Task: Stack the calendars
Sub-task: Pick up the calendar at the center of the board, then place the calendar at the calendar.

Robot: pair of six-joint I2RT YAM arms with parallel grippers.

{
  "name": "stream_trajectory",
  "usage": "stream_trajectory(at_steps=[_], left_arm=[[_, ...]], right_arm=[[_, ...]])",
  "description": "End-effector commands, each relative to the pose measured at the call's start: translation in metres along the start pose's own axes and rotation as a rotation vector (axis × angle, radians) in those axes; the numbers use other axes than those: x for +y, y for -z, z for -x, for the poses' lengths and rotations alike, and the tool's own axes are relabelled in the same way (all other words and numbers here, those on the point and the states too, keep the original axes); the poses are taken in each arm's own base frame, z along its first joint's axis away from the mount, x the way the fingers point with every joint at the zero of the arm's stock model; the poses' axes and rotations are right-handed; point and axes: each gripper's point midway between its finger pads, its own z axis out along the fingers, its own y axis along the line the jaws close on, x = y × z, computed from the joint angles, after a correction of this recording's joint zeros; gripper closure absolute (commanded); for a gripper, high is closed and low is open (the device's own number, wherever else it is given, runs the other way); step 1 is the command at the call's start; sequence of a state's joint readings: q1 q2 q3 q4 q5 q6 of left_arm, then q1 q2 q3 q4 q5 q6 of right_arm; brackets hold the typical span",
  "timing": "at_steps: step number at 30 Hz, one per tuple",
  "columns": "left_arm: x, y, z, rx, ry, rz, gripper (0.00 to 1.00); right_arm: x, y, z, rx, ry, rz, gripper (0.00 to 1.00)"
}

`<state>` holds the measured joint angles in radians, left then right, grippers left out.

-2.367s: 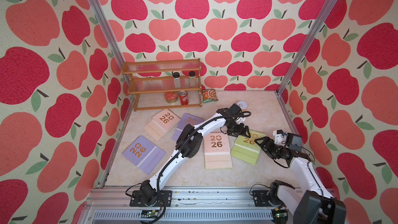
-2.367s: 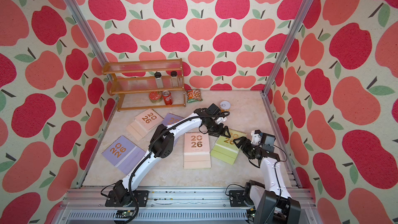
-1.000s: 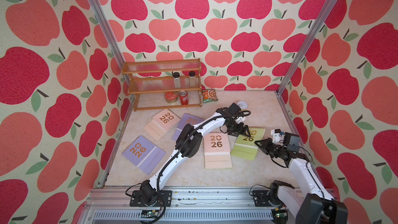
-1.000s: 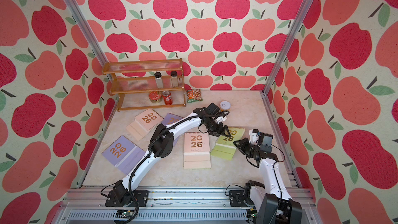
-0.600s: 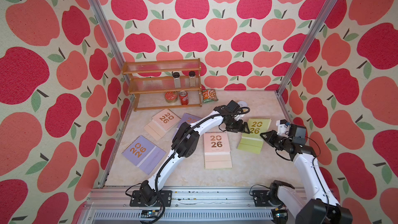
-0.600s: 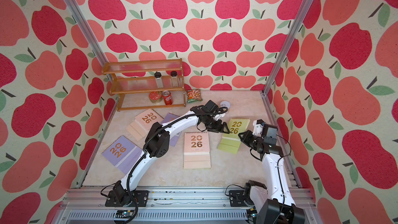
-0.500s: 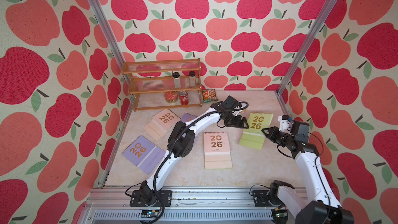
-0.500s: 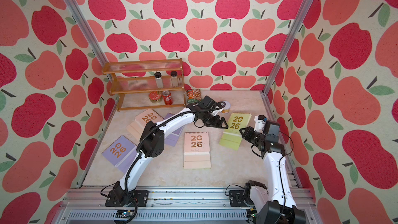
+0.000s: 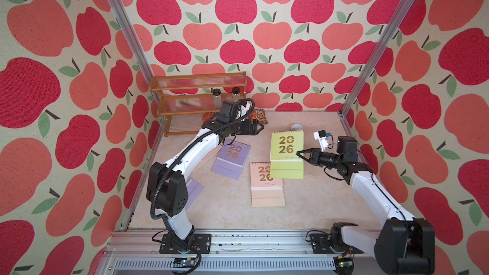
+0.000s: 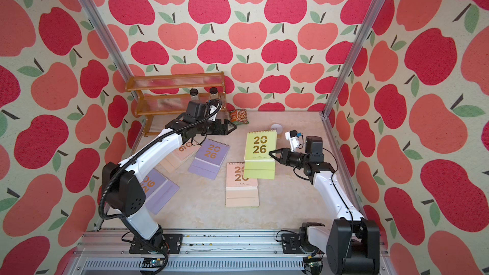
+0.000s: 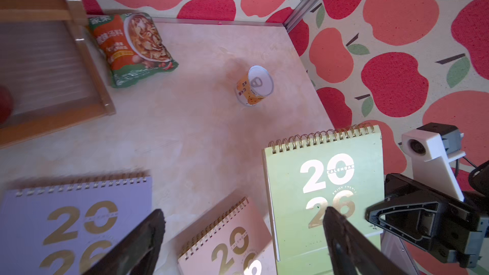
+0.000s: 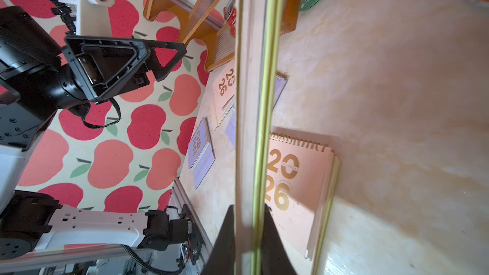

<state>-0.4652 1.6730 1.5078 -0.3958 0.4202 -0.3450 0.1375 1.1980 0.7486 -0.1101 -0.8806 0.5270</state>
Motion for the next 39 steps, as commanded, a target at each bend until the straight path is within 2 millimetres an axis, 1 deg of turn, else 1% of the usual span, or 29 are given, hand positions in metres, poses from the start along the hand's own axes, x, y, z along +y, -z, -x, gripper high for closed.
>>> stream_trajectory(at_steps=[1,3,6,10,14,24,30,39], left_arm=[[0.01,0.03,0.001,-0.068,-0.028,0.043,0.08],[0.019,0.049,-0.001,-0.099,-0.011,0.061,0.08],[0.032,0.07,-0.004,-0.138,0.011,0.087,0.07],[0.039,0.083,-0.008,-0.152,0.028,0.093,0.06],[0.041,0.086,-0.012,-0.147,0.026,0.094,0.06],[0.043,0.085,-0.015,-0.141,0.03,0.084,0.06],[0.044,0.084,-0.017,-0.139,0.031,0.083,0.06],[0.044,0.081,-0.018,-0.132,0.037,0.077,0.06]], right_arm=[[0.029,-0.019,0.003,0.026,0.041,0.136,1.0],[0.028,-0.034,-0.008,0.055,0.013,0.163,1.0],[0.027,-0.052,-0.023,0.089,-0.015,0.182,1.0],[0.019,-0.066,-0.043,0.12,-0.039,0.175,1.0],[0.01,-0.072,-0.057,0.132,-0.085,0.185,1.0],[-0.004,-0.068,-0.091,0.19,-0.135,0.177,1.0],[-0.01,-0.066,-0.101,0.208,-0.151,0.16,1.0],[-0.018,-0.067,-0.109,0.206,-0.177,0.153,1.0]])
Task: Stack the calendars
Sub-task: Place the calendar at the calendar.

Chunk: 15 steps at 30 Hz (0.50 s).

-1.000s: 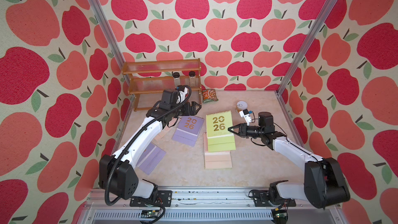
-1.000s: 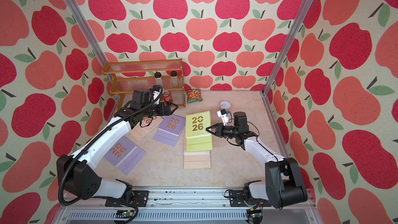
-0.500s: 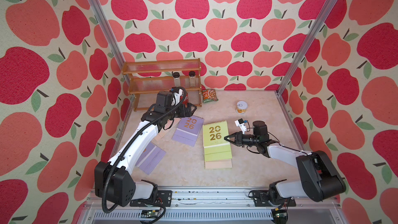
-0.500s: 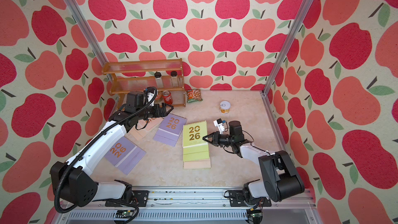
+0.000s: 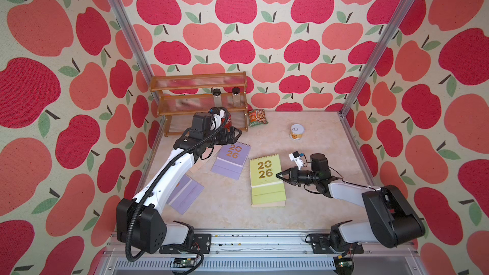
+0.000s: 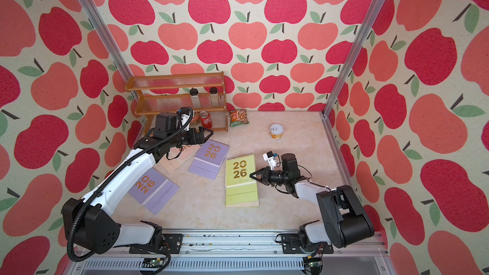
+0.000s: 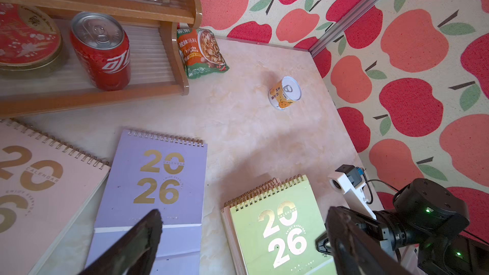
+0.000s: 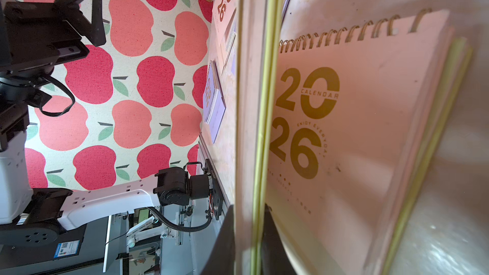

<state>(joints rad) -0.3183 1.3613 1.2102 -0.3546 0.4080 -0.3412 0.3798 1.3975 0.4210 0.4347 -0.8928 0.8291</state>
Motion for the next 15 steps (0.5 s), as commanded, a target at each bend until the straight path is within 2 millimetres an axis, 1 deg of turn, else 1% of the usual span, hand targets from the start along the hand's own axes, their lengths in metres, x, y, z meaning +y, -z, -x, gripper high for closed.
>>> stream_trajectory(at_steps=[1,9,14,15], left_arm=[[-0.002,0.002,0.001,-0.009,-0.018,-0.019,0.06],[-0.001,0.001,0.0,-0.005,-0.015,-0.02,0.06],[-0.001,0.001,-0.001,-0.001,-0.014,-0.021,0.06],[-0.001,0.001,-0.002,0.0,-0.013,-0.019,0.06]], right_arm=[[0.007,-0.001,-0.002,0.006,0.026,0.041,1.0],[-0.005,-0.002,-0.006,0.007,0.007,0.004,1.0],[-0.014,0.0,-0.01,0.014,0.004,-0.055,1.0],[-0.015,0.001,-0.009,0.014,0.007,-0.069,0.98]])
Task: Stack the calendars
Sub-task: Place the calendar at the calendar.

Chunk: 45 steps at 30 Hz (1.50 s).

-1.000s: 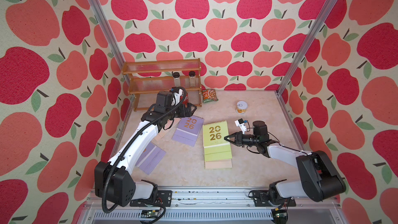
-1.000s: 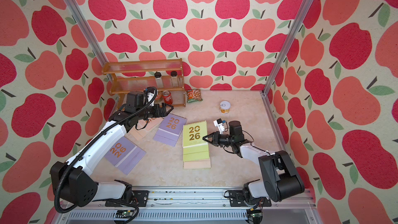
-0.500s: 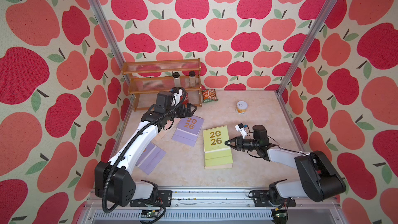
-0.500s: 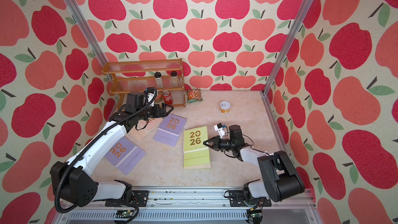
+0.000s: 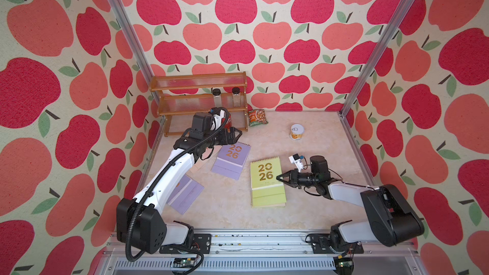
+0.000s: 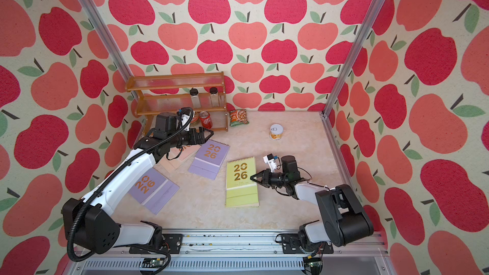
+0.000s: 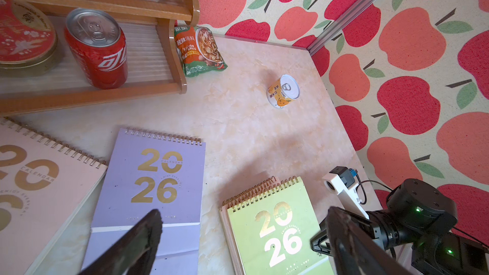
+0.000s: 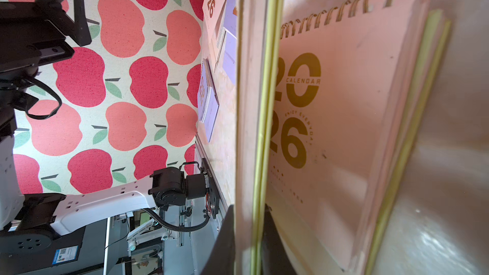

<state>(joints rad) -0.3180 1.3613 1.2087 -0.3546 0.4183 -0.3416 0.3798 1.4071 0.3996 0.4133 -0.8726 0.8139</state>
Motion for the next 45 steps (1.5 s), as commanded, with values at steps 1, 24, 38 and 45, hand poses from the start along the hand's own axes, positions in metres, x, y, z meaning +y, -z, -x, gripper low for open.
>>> stream_trajectory(at_steps=[1,24,38,45], left_arm=[[0.0,0.002,0.0,-0.006,-0.015,-0.011,0.06],[0.002,-0.001,-0.006,0.014,-0.013,-0.009,0.06],[0.005,0.0,-0.01,0.026,-0.017,-0.001,0.06],[0.005,-0.002,-0.012,0.033,-0.013,-0.004,0.06]], right_arm=[[-0.003,0.002,-0.002,0.005,0.036,-0.047,0.96],[-0.037,0.037,0.008,0.011,0.062,-0.544,0.4],[-0.03,0.005,0.017,0.077,0.134,-0.583,0.41],[-0.025,-0.001,0.016,0.091,0.15,-0.581,0.41]])
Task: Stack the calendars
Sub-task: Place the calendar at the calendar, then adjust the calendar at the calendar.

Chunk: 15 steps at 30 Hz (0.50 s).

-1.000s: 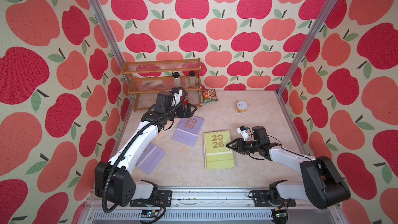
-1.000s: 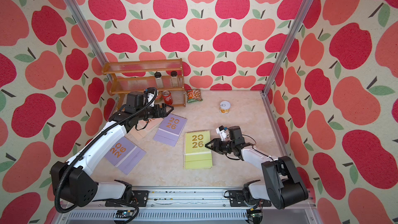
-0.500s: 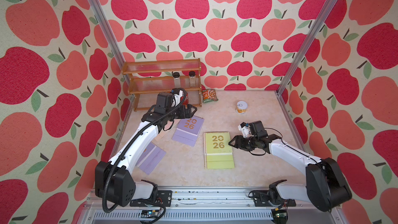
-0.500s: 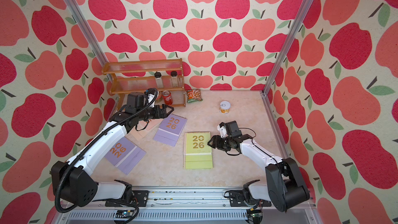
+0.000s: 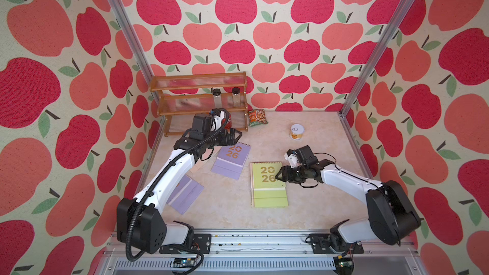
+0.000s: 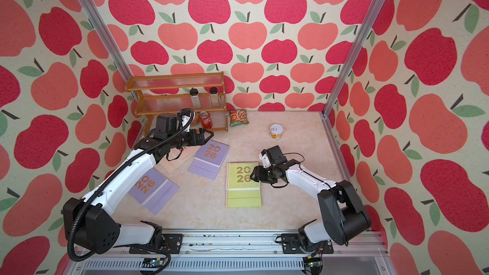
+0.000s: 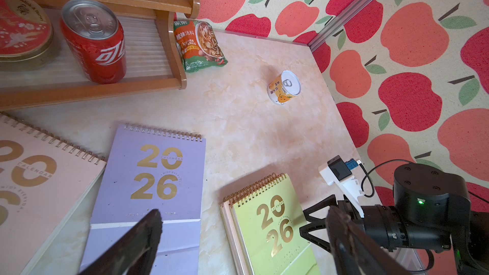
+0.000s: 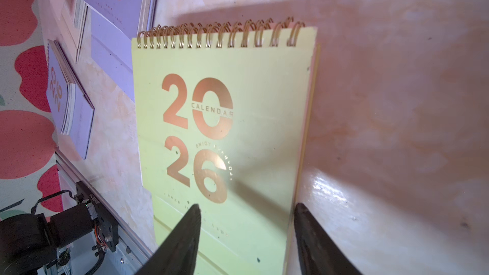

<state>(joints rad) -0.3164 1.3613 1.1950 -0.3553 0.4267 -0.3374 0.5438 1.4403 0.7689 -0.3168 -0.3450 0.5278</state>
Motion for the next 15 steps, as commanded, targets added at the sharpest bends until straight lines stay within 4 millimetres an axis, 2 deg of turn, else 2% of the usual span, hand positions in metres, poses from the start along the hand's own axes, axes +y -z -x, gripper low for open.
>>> stream_trajectory(at_steps=[1,15], left_arm=[[0.0027,-0.0004,-0.0058,0.018,-0.016,-0.003,0.06],[0.0034,-0.0012,-0.0094,0.024,-0.015,-0.007,0.06]], right_arm=[[0.0038,0.0004,0.0009,0.009,0.02,-0.018,0.41],[0.0128,-0.0017,0.0024,0.011,0.035,-0.017,0.41]])
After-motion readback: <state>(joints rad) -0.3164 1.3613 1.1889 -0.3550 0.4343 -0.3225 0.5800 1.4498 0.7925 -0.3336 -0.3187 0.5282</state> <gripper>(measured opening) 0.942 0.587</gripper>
